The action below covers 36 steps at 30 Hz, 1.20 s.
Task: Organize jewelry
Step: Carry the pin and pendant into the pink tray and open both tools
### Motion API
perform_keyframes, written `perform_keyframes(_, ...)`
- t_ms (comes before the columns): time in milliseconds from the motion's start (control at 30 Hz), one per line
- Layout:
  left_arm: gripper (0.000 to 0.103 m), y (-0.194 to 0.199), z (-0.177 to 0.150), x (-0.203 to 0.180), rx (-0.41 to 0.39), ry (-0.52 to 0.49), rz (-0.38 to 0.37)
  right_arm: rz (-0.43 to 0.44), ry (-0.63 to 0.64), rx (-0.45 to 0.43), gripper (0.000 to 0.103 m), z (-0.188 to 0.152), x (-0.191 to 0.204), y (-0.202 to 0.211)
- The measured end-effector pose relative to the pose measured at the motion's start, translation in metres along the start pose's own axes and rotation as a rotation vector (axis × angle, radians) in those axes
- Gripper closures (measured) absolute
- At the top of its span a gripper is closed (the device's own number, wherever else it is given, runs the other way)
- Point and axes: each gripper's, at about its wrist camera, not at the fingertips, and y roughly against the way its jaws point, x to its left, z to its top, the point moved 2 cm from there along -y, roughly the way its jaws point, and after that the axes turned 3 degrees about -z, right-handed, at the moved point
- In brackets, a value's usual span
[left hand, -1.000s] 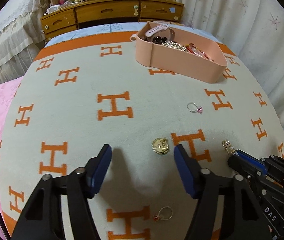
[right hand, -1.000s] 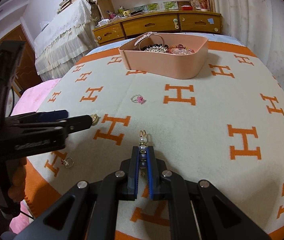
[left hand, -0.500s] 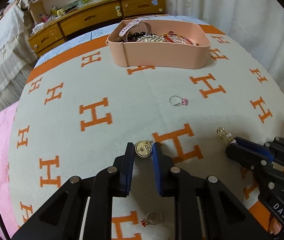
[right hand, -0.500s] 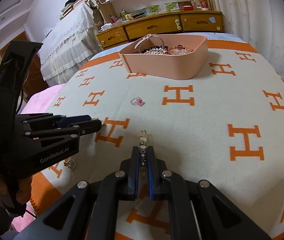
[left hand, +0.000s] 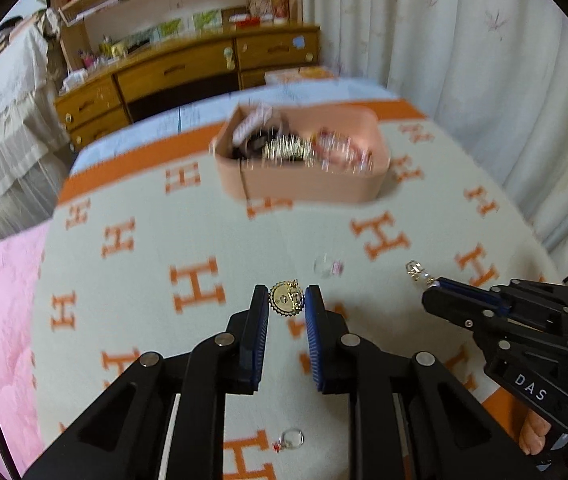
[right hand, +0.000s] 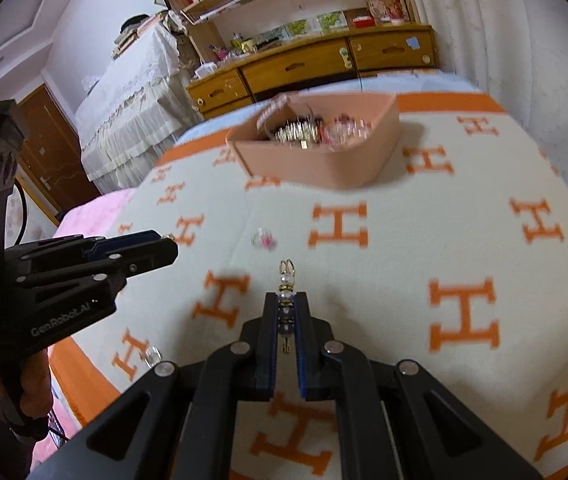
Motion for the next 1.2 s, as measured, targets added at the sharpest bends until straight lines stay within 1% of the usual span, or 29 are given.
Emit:
perform_keyframes(133, 0.087, 0.015, 0.03, 0.003, -0.055, 0.007, -0.014, 0.042, -0.014, -0.04, 0.096, 0.035, 0.002, 0.013)
perform_keyframes(267, 0.087, 0.019, 0.065, 0.011, -0.101, 0.034, -0.028, 0.054, -0.031, -0.086, 0.096, 0.078, 0.001, 0.018)
perform_keyframes(333, 0.087, 0.016, 0.083, 0.016, -0.119, 0.055, -0.063, 0.051, -0.041, -0.106, 0.096, 0.098, -0.001, 0.015)
perform_keyframes(400, 0.087, 0.006, 0.099, 0.022, -0.113, 0.09, -0.118, 0.069, -0.072, -0.096, 0.096, 0.116, -0.004, 0.005)
perform_keyframes(467, 0.087, -0.008, 0.111, 0.028, -0.103, 0.119, -0.141, 0.075, -0.099, -0.088, 0.096, 0.128, -0.008, -0.004)
perform_keyframes(600, 0.087, -0.042, 0.124, 0.033, -0.055, 0.159, -0.153, 0.051, -0.147, -0.065, 0.096, 0.144, -0.018, -0.029)
perform_keyframes(700, 0.086, -0.064, 0.127, 0.032, -0.029, 0.157, -0.133, 0.007, -0.164, -0.047, 0.095, 0.151, -0.027, -0.046)
perform_keyframes(733, 0.085, -0.07, 0.128, 0.032, -0.021, 0.155, -0.122, -0.006, -0.17, -0.038, 0.095, 0.152, -0.029, -0.05)
perform_keyframes(767, 0.081, -0.073, 0.128, 0.032, -0.015, 0.157, -0.119, -0.012, -0.177, -0.027, 0.095, 0.153, -0.031, -0.055)
perform_keyframes(833, 0.077, -0.074, 0.128, 0.031, -0.017, 0.153, -0.116, -0.014, -0.191, -0.004, 0.095, 0.151, -0.035, -0.06)
perform_keyframes(867, 0.071, -0.074, 0.127, 0.031, -0.02, 0.144, -0.107, -0.01, -0.193, 0.003, 0.095, 0.15, -0.035, -0.061)
perform_keyframes(900, 0.055, -0.072, 0.126, 0.029, -0.023, 0.129, -0.089, -0.005, -0.188, 0.006, 0.094, 0.148, -0.035, -0.061)
perform_keyframes(967, 0.039, -0.065, 0.125, 0.029, -0.049, 0.112, -0.054, -0.014, -0.17, 0.001, 0.094, 0.148, -0.032, -0.058)
perform_keyframes(1033, 0.039, -0.057, 0.123, 0.029, -0.077, 0.096, -0.024, -0.028, -0.159, -0.018, 0.094, 0.147, -0.029, -0.053)
perform_keyframes(1100, 0.039, -0.049, 0.12, 0.032, -0.079, 0.106, -0.027, -0.034, -0.153, -0.032, 0.094, 0.147, -0.027, -0.046)
perform_keyframes(1200, 0.039, -0.037, 0.113, 0.039, -0.076, 0.136, -0.033, -0.013, -0.153, -0.045, 0.094, 0.143, -0.023, -0.035)
